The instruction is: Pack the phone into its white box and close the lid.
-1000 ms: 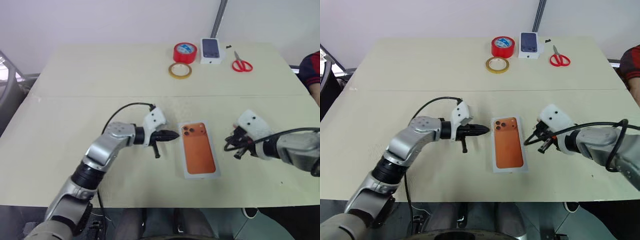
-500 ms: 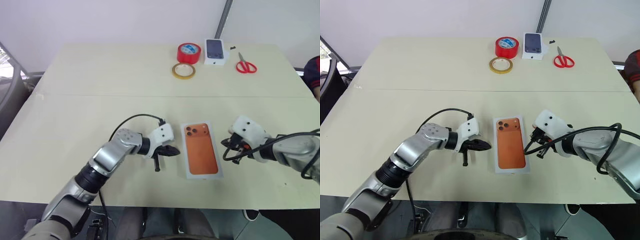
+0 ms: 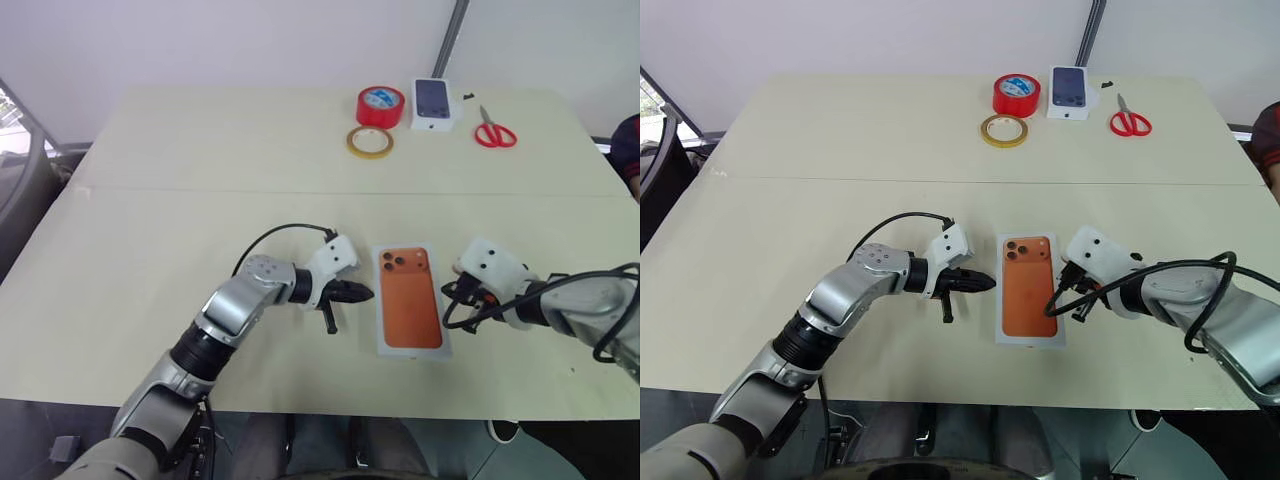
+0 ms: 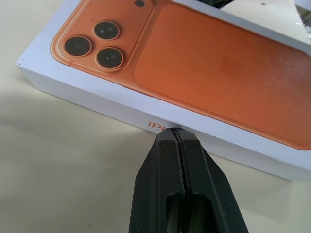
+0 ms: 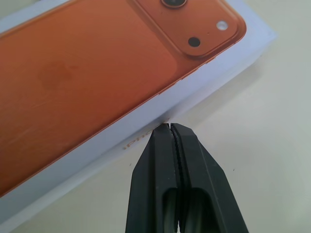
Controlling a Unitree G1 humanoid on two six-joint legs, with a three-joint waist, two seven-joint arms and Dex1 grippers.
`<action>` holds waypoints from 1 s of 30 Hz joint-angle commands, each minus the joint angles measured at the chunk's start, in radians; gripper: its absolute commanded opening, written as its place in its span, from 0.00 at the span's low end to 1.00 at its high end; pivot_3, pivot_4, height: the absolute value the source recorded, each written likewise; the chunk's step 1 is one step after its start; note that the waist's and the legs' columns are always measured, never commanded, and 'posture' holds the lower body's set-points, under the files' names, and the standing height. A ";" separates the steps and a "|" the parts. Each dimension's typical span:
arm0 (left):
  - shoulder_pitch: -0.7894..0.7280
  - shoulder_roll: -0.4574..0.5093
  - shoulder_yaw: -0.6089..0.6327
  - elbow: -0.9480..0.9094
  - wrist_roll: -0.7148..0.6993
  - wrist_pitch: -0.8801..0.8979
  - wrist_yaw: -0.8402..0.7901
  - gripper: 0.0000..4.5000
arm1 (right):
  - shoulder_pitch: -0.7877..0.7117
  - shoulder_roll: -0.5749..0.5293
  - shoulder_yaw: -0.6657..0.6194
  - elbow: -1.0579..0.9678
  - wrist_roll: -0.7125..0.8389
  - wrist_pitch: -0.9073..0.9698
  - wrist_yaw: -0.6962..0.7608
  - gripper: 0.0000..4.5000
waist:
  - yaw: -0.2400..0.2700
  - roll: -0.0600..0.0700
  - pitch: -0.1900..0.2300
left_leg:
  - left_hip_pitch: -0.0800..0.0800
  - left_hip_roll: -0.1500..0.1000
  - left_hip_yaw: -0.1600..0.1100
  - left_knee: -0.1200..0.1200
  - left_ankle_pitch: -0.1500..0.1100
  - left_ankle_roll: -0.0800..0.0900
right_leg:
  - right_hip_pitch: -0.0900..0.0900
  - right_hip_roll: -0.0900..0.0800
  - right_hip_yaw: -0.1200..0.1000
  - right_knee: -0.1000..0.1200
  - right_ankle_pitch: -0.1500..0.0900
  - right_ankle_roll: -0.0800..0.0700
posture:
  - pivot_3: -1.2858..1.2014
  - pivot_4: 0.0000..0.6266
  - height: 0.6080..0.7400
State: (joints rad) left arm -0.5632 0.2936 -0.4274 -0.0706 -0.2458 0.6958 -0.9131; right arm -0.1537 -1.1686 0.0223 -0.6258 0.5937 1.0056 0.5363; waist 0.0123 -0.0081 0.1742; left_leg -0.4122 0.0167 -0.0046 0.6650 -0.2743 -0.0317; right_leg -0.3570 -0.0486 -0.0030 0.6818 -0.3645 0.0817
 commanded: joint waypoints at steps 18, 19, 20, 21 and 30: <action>-0.022 -0.030 0.083 -0.026 -0.062 0.024 0.017 0.00 | 0.067 0.016 -0.135 -0.053 -0.047 0.015 0.066 0.01 | 0.000 0.000 0.000 | 0.000 0.000 0.000 0.000 0.000 0.000 | 0.000 0.000 0.000 0.000 0.000 0.000 | 0.52 0.24 1.00; -0.030 -0.041 0.108 -0.022 -0.081 0.038 0.026 0.00 | 0.081 0.017 -0.168 -0.062 -0.030 0.012 0.089 0.01 | 0.000 0.000 0.000 | 0.000 0.000 0.000 0.000 0.000 0.000 | 0.000 0.000 0.000 0.000 0.000 0.000 | 0.52 0.24 1.00; -0.036 -0.052 0.125 -0.020 -0.095 0.050 0.035 0.00 | 0.095 0.018 -0.195 -0.071 -0.017 0.007 0.111 0.01 | 0.000 0.000 0.000 | 0.000 0.000 0.000 0.000 0.000 0.000 | 0.000 0.000 0.000 0.000 0.000 0.000 | 0.52 0.24 1.00; -0.045 -0.065 0.138 -0.019 -0.105 0.059 0.044 0.00 | 0.115 0.021 -0.227 -0.083 0.000 0.004 0.137 0.01 | 0.001 0.000 0.000 | 0.000 0.000 0.000 0.000 0.000 0.000 | 0.000 0.000 0.000 0.000 0.000 0.000 | 0.52 0.24 1.00; -0.100 -0.113 -0.008 0.096 0.019 -0.024 0.076 0.00 | 0.291 0.059 -0.281 -0.210 0.046 -0.017 0.225 0.01 | 0.000 -0.001 0.000 | 0.002 0.000 0.000 0.000 0.000 0.000 | 0.003 0.002 0.000 0.000 0.000 0.000 | 0.52 0.24 1.00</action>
State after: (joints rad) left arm -0.6428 0.1852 -0.3991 0.0049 -0.2660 0.7099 -0.8428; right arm 0.1314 -1.1206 -0.2718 -0.8019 0.6416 0.9939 0.7761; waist 0.0119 -0.0086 0.1740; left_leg -0.4096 0.0165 -0.0048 0.6654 -0.2743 -0.0317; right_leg -0.3542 -0.0467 -0.0031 0.6820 -0.3644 0.0819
